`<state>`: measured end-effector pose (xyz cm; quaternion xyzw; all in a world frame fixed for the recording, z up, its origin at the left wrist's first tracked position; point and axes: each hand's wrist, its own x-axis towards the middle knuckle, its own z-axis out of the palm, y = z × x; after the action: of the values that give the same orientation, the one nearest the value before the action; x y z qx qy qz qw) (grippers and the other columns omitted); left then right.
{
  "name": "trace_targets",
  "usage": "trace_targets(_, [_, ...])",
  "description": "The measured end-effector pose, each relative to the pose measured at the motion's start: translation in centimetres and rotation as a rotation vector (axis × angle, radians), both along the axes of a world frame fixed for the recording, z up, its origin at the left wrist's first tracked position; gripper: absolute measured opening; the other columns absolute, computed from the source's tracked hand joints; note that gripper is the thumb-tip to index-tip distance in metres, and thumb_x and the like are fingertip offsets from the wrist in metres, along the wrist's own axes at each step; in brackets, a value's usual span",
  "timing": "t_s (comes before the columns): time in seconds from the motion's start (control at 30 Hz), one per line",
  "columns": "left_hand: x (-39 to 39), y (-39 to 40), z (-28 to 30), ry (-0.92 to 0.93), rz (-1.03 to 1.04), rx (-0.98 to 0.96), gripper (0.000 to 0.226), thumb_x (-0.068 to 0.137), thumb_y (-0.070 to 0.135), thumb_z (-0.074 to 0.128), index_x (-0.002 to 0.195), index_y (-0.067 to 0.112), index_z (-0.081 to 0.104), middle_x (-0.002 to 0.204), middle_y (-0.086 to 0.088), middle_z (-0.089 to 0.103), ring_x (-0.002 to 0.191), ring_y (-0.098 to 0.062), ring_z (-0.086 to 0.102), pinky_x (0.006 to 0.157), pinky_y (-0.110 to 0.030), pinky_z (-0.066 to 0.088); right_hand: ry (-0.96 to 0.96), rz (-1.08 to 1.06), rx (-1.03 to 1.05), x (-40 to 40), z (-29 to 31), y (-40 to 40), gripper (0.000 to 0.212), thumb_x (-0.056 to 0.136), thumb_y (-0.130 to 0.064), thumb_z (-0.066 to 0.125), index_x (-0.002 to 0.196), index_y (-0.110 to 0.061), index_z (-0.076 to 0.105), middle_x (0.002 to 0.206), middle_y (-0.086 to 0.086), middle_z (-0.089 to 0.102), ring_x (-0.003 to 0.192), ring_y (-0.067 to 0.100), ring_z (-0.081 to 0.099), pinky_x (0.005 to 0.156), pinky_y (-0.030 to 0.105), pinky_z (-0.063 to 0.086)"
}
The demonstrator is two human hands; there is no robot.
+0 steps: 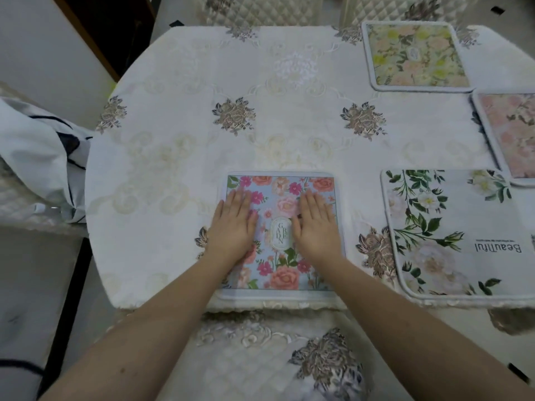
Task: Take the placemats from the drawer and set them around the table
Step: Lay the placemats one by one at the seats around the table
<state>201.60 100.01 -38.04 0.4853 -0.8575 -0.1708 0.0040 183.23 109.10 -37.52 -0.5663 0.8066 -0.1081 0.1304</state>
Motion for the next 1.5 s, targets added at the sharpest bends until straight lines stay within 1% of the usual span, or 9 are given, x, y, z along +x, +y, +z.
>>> trace_targets(0.1, [-1.0, 2.7, -0.6, 0.002, -0.024, 0.018, 0.066, 0.098, 0.047, -0.003, 0.158, 0.019, 0.004, 0.167, -0.001, 0.003, 0.153, -0.013, -0.005, 0.123, -0.035, -0.006, 0.034, 0.063, 0.032, 3.2, -1.1, 0.7, 0.064, 0.099, -0.038, 0.008, 0.154, -0.009, 0.022, 0.162, 0.006, 0.019, 0.151, 0.018, 0.011, 0.122, 0.033, -0.001])
trace_targets(0.23, [-0.3, 4.4, -1.5, -0.063, -0.087, -0.04, 0.063, 0.102, 0.042, 0.008, 0.159, 0.016, 0.015, 0.166, -0.002, 0.016, 0.153, -0.016, 0.006, 0.123, -0.039, -0.005, 0.091, 0.05, 0.059, 4.1, -2.2, 1.7, 0.059, 0.101, -0.035, 0.021, 0.153, -0.008, 0.027, 0.16, 0.005, 0.025, 0.149, 0.019, 0.02, 0.12, 0.037, 0.008])
trace_targets(0.37, [0.0, 4.2, -1.4, -0.078, -0.13, -0.041, 0.065, 0.1, 0.046, 0.009, 0.159, 0.018, 0.011, 0.166, -0.002, 0.01, 0.153, -0.016, 0.002, 0.122, -0.038, -0.01, 0.087, 0.065, 0.048, 4.0, -1.9, 1.8, 0.061, 0.101, -0.038, 0.018, 0.155, -0.01, 0.02, 0.162, 0.003, 0.018, 0.151, 0.017, 0.012, 0.121, 0.038, 0.008])
trace_targets(0.7, [3.6, 3.3, -1.8, -0.073, -0.147, -0.046, 0.065, 0.102, 0.05, 0.017, 0.159, 0.022, 0.002, 0.166, 0.003, 0.0, 0.153, -0.012, 0.0, 0.124, -0.035, 0.002, 0.059, 0.031, 0.073, -1.9, -2.0, 4.9, 0.064, 0.102, -0.047, 0.018, 0.157, -0.017, 0.002, 0.164, -0.002, -0.002, 0.151, 0.011, -0.006, 0.123, 0.037, 0.001])
trace_targets(0.87, [7.1, 2.7, -0.9, -0.091, -0.156, -0.011, 0.07, 0.1, 0.059, 0.006, 0.158, 0.023, -0.004, 0.166, 0.006, -0.005, 0.152, -0.009, -0.005, 0.125, -0.035, 0.005, 0.095, 0.065, 0.143, -4.2, -1.5, 6.3, 0.066, 0.102, -0.052, 0.009, 0.157, -0.016, 0.0, 0.165, 0.001, 0.0, 0.151, 0.012, -0.005, 0.121, 0.033, -0.003])
trace_targets(0.97, [7.8, 2.7, -0.4, -0.13, -0.075, -0.026, 0.075, 0.098, 0.062, 0.002, 0.159, 0.019, -0.002, 0.165, 0.004, -0.006, 0.152, -0.011, -0.006, 0.124, -0.033, -0.001, 0.076, 0.034, 0.124, -3.4, -1.1, 6.8, 0.067, 0.103, -0.051, 0.01, 0.157, -0.013, 0.003, 0.165, 0.004, 0.003, 0.151, 0.014, -0.003, 0.121, 0.032, -0.003])
trace_targets(1.1, [4.9, 5.2, 0.4, -0.057, -0.115, 0.035, 0.069, 0.1, 0.056, 0.004, 0.158, 0.018, -0.005, 0.164, 0.002, -0.009, 0.152, -0.013, -0.009, 0.122, -0.032, -0.007, 0.002, 0.185, 0.074, 0.6, -0.1, 5.7, 0.072, 0.101, -0.056, 0.015, 0.157, -0.014, -0.001, 0.163, -0.001, -0.007, 0.151, 0.013, -0.008, 0.122, 0.034, -0.002])
trace_targets(1.3, [1.2, 8.2, -0.5, -0.043, -0.089, 0.08, 0.066, 0.101, 0.049, 0.006, 0.158, 0.017, -0.004, 0.167, 0.0, -0.003, 0.152, -0.011, -0.009, 0.122, -0.034, -0.01, 0.069, 0.31, 0.073, 3.7, -1.7, 6.6, 0.061, 0.102, -0.038, 0.022, 0.153, -0.004, 0.022, 0.161, 0.011, 0.021, 0.15, 0.022, 0.017, 0.122, 0.043, 0.016])
trace_targets(1.5, [2.3, 8.7, -1.6, -0.089, -0.212, -0.022, 0.068, 0.102, 0.048, 0.025, 0.159, 0.014, 0.011, 0.167, 0.0, 0.005, 0.154, -0.016, 0.003, 0.124, -0.043, 0.003, 0.107, 0.395, 0.108, 2.8, -1.5, 6.6, 0.067, 0.101, -0.045, 0.025, 0.154, -0.004, 0.02, 0.162, 0.011, 0.018, 0.151, 0.02, 0.013, 0.122, 0.042, 0.014])
